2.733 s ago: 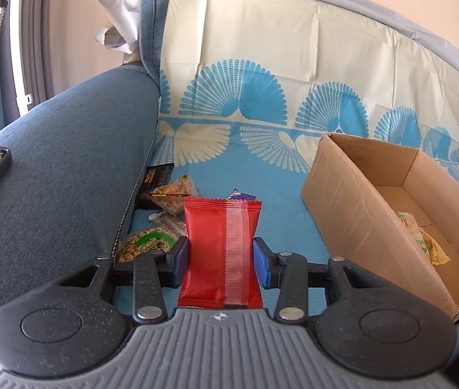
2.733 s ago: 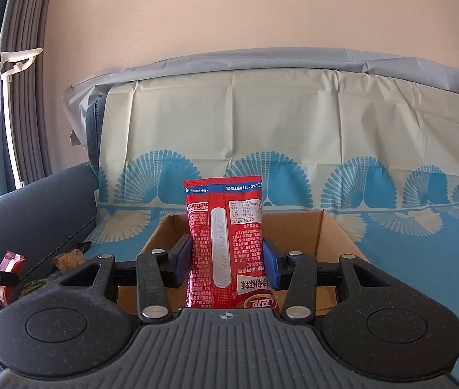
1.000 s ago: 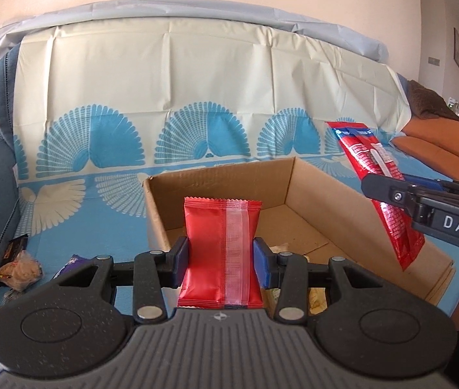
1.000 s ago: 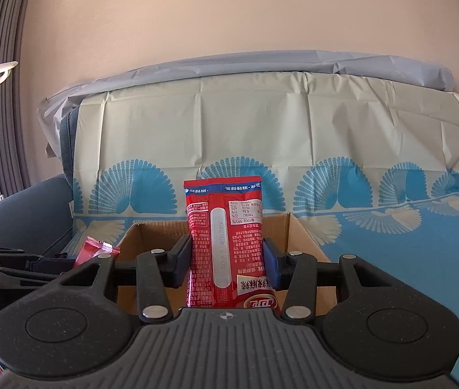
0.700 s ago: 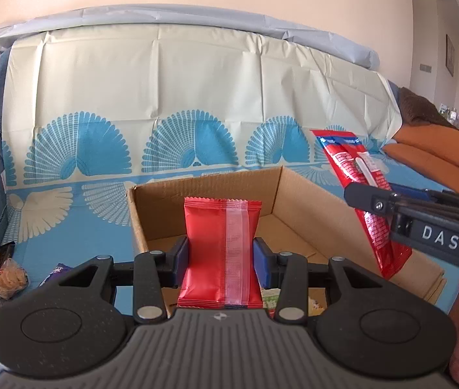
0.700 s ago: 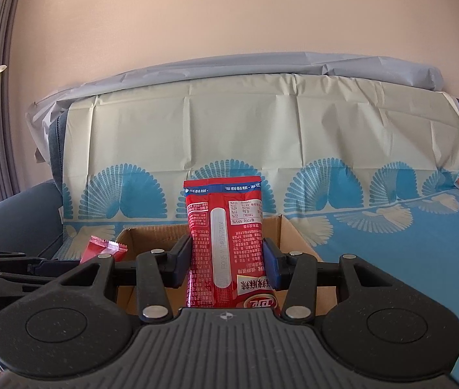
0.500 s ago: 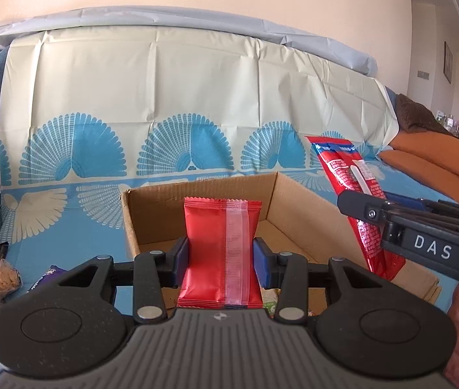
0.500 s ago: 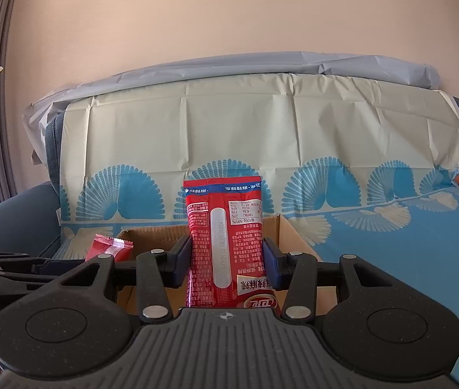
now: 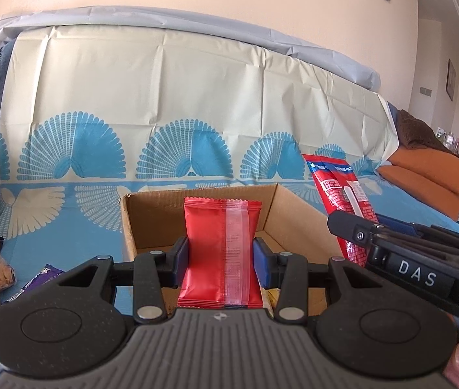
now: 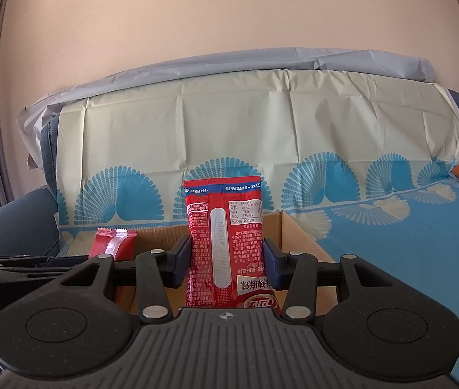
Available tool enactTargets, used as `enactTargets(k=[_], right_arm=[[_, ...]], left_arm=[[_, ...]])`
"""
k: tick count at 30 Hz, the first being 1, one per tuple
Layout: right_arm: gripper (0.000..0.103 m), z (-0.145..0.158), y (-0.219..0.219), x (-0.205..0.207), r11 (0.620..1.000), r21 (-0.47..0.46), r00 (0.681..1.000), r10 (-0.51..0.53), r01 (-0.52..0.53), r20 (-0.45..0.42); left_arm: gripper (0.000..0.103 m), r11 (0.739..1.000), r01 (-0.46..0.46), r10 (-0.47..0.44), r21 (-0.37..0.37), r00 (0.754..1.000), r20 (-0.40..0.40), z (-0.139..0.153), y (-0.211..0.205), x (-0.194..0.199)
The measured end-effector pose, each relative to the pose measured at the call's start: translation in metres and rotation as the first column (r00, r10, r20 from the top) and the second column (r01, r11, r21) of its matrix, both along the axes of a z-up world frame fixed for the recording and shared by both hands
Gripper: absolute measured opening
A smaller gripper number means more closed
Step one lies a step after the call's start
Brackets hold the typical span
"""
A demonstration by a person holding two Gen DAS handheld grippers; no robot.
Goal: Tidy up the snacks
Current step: 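Carry both red packets over the box and open both tools to drop them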
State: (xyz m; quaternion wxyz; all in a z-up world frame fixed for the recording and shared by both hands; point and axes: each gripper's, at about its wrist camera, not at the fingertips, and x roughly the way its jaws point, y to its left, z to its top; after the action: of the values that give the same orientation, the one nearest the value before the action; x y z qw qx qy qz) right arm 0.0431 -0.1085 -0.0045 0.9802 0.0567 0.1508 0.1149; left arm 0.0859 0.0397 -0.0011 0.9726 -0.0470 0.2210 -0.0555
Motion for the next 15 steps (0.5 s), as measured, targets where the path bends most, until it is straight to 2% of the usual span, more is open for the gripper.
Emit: enactTargets(k=[9, 10, 12, 15], right_arm=[[0.051, -0.0009, 0.0056, -0.0001, 1.000, -0.010, 1.000, 0.005, -0.005, 0.000], [0.051, -0.0009, 0.0059, -0.0001, 1.000, -0.011, 1.000, 0.004, -0.004, -0.001], [0.062, -0.0004, 0.0064, 0.0017, 1.000, -0.013, 1.000, 0.000, 0.000, -0.007], [0.067, -0.0007, 0.0068, 0.0028, 1.000, -0.008, 1.000, -0.013, 0.013, -0.016]], left_arm=[[0.047, 1.000, -0.002, 0.002, -0.020, 1.000, 0.005, 0.0018, 0.0012, -0.0001], [0.050, 1.000, -0.003, 0.003, -0.022, 1.000, 0.000, 0.0016, 0.0012, 0.0005], [0.053, 0.999, -0.006, 0.005, -0.033, 1.000, -0.015, 0.0006, 0.0032, 0.0022], [0.056, 0.999, -0.011, 0.011, -0.032, 1.000, -0.005, 0.0021, 0.0049, 0.0012]])
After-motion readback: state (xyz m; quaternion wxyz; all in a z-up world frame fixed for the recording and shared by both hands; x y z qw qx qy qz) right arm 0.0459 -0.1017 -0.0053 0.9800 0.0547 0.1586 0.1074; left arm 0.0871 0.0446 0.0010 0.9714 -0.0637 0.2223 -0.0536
